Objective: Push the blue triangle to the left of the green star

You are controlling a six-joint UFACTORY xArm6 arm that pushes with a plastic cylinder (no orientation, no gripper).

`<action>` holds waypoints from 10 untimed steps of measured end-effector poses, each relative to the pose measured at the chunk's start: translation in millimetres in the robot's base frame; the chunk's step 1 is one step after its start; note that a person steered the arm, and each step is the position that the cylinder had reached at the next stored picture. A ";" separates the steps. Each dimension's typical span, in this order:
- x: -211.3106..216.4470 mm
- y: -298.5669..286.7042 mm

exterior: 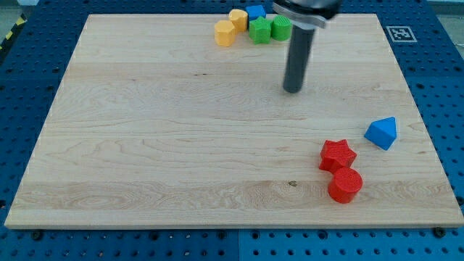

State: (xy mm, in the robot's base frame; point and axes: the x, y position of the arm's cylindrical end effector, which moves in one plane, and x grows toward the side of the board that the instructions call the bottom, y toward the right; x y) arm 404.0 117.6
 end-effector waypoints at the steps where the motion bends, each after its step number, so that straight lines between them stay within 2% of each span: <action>1: -4.1 83.8; 2: 15.0 179.5; 3: 59.6 222.0; 4: 110.9 173.3; 6: 106.3 145.3; 10: 94.6 51.8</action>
State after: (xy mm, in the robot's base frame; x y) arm 498.6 169.3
